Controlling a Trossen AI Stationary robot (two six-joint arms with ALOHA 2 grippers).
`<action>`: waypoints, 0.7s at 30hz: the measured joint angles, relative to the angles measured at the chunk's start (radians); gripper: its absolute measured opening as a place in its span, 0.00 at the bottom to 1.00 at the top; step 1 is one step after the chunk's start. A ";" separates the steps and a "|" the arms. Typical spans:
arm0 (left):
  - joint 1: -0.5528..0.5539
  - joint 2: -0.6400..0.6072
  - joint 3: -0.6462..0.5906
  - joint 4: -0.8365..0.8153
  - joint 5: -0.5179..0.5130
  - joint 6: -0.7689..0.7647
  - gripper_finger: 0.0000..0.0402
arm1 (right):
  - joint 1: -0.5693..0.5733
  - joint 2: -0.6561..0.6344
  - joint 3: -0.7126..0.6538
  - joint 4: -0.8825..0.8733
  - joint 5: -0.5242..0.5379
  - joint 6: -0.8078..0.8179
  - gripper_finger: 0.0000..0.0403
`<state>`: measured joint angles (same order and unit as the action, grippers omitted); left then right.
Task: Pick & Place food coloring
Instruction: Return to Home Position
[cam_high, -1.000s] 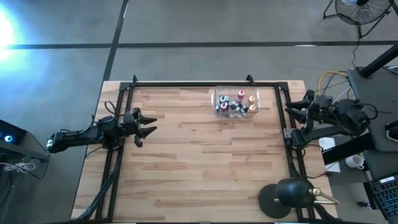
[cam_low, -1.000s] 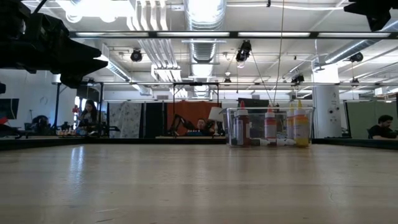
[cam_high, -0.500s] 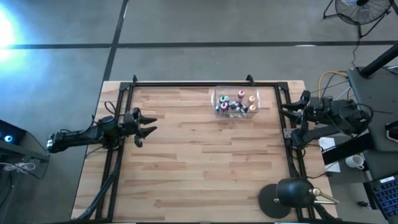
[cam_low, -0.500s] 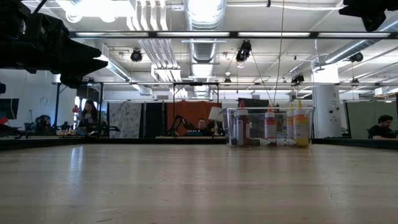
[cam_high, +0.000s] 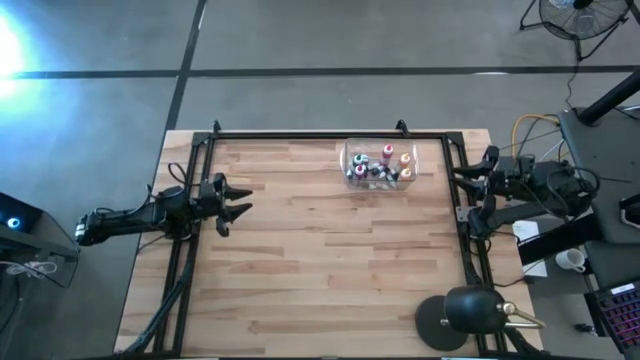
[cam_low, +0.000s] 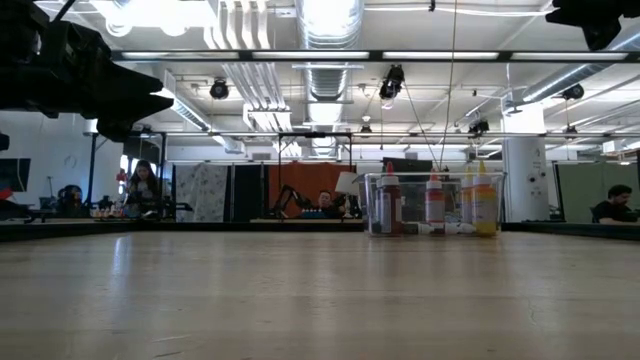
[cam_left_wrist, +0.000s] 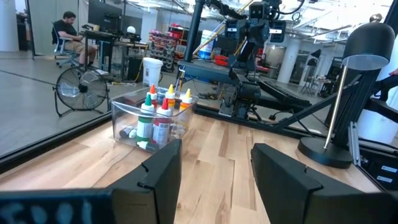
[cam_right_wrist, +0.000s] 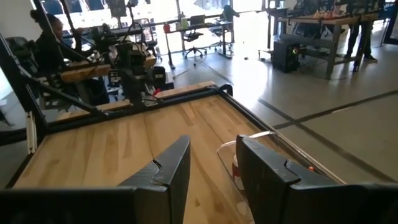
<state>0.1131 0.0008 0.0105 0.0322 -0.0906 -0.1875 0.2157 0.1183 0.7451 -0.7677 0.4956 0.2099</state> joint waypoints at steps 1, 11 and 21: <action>0.000 0.000 0.000 0.000 0.000 0.000 0.42 | 0.000 0.004 0.003 -0.001 -0.001 0.000 0.31; 0.000 0.000 0.000 0.000 0.000 0.000 0.42 | 0.001 0.019 0.167 0.058 0.002 -0.059 0.31; 0.000 0.000 0.000 0.000 0.000 0.000 0.42 | 0.002 0.021 -0.163 0.464 -0.231 -0.096 0.31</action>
<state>0.1133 0.0010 0.0109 0.0326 -0.0906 -0.1871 0.2177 0.1395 0.5818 -0.3036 0.2647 0.1140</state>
